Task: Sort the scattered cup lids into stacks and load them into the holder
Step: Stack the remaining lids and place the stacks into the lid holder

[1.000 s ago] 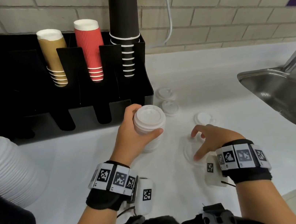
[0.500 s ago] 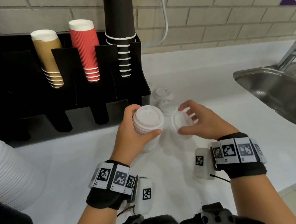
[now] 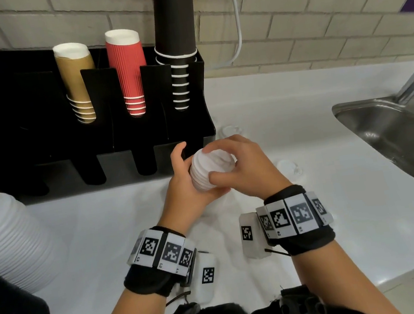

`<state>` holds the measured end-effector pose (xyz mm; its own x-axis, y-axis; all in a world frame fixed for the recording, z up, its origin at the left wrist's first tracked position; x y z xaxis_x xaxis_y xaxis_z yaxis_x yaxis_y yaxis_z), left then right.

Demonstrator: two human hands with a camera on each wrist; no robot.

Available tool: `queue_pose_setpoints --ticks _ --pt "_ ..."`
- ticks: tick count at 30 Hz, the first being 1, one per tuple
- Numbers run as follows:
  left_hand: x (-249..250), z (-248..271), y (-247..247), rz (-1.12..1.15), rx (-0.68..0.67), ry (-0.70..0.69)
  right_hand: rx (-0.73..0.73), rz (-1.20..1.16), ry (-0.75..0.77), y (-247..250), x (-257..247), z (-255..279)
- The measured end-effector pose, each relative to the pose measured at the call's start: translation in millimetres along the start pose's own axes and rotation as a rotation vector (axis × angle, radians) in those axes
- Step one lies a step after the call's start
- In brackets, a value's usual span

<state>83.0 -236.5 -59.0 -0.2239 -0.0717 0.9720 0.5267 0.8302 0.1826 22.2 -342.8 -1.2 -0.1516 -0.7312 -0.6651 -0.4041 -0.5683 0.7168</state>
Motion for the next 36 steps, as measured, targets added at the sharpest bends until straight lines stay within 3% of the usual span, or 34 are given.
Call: queue_pose_setpoints --ticks 8,11,13,17,23,30,33,36 --pt "-1 0 3 -0.011 0.002 -0.051 -0.007 0.026 0.039 -5 -4 0" --pt "-2 1 3 -0.047 -0.013 -0.078 0.063 -0.042 0.020 9 8 4" --pt "-3 1 4 -0.059 -0.017 -0.081 0.079 0.023 -0.129 24 35 8" --pt "-4 2 3 -0.055 -0.020 -0.077 -0.151 0.426 -0.617 49 105 38" --pt "0 4 2 -0.025 0.007 -0.068 -0.277 0.571 -0.909 73 148 79" --pt "2 5 1 -0.030 0.015 -0.086 -0.309 0.541 -0.839 62 153 80" --pt "3 4 2 -0.018 0.023 -0.091 -0.215 0.487 -0.752 64 145 72" --pt "1 4 1 -0.020 0.027 -0.094 -0.062 0.208 -0.570 65 116 50"
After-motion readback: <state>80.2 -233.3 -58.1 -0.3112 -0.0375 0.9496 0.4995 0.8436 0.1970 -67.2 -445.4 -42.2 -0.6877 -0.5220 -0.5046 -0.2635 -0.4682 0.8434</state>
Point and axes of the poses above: each hand's wrist, its own z-axis away from the middle knuckle, its own y-axis out of the back of the hand, x = y × z, the point moved 6 cm from there along -z, towards the middle knuckle, and after that the axes turned 4 degrees about x, right-handed, at the moved point
